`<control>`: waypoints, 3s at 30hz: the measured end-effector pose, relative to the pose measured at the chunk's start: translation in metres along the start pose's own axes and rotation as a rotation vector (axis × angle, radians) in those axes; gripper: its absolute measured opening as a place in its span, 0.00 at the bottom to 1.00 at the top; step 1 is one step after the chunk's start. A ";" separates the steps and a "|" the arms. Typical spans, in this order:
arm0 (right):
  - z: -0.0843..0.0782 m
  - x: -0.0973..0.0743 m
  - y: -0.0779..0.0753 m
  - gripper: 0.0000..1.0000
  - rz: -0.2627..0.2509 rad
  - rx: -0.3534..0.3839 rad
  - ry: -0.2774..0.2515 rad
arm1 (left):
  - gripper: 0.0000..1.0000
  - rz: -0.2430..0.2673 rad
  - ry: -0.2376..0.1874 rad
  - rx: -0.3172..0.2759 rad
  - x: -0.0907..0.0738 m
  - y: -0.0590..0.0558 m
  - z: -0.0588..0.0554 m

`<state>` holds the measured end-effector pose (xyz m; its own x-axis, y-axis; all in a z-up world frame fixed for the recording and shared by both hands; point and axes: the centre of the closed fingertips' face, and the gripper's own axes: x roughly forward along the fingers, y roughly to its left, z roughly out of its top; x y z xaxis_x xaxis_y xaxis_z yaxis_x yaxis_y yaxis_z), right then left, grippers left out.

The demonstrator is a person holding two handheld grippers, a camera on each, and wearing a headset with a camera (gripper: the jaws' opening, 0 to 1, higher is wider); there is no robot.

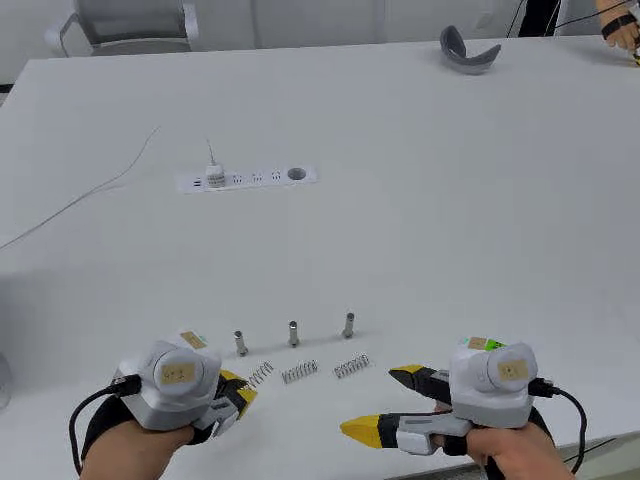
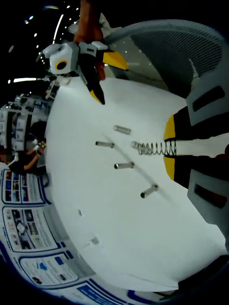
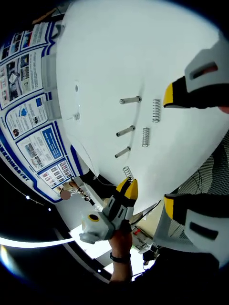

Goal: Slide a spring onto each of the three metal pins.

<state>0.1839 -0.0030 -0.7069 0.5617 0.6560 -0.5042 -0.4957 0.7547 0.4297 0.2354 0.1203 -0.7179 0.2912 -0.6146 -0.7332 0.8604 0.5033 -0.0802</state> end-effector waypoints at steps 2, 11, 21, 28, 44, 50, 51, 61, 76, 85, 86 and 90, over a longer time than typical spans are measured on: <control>0.007 0.001 0.002 0.70 0.018 0.005 -0.016 | 0.10 -0.005 -0.010 0.022 -0.001 0.000 0.007; 0.044 0.005 0.011 0.58 0.101 0.089 -0.112 | 0.10 -0.062 -0.028 0.114 -0.007 -0.012 0.037; 0.064 0.015 0.023 0.49 0.167 0.105 -0.123 | 0.10 -0.123 -0.039 0.211 -0.008 -0.031 0.059; 0.069 0.019 0.030 0.43 0.206 0.126 -0.128 | 0.10 -0.156 -0.049 0.255 -0.010 -0.047 0.070; 0.079 0.020 0.040 0.23 0.306 0.231 -0.166 | 0.10 -0.209 -0.057 0.322 -0.014 -0.064 0.080; 0.084 0.017 0.042 0.16 0.332 0.245 -0.167 | 0.10 -0.218 -0.075 0.309 -0.016 -0.062 0.086; 0.084 0.017 0.043 0.16 0.337 0.248 -0.166 | 0.10 -0.222 -0.076 0.308 -0.016 -0.063 0.087; 0.091 0.009 0.049 0.12 0.372 0.238 -0.152 | 0.10 -0.238 -0.090 0.317 -0.016 -0.066 0.090; 0.102 -0.002 0.065 0.12 0.374 -0.167 0.075 | 0.10 -0.309 -0.174 0.282 -0.024 -0.072 0.105; 0.092 -0.004 0.070 0.12 0.431 -0.380 0.232 | 0.10 -0.331 -0.189 0.277 -0.026 -0.077 0.102; 0.091 -0.004 0.071 0.12 0.442 -0.401 0.249 | 0.10 -0.333 -0.189 0.274 -0.027 -0.078 0.102; 0.087 -0.002 0.076 0.13 0.464 -0.471 0.289 | 0.10 -0.335 -0.193 0.266 -0.029 -0.079 0.099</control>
<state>0.2028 0.0538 -0.6086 0.0587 0.8305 -0.5540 -0.9104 0.2722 0.3116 0.2002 0.0383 -0.6232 0.0300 -0.8309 -0.5556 0.9903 0.1001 -0.0963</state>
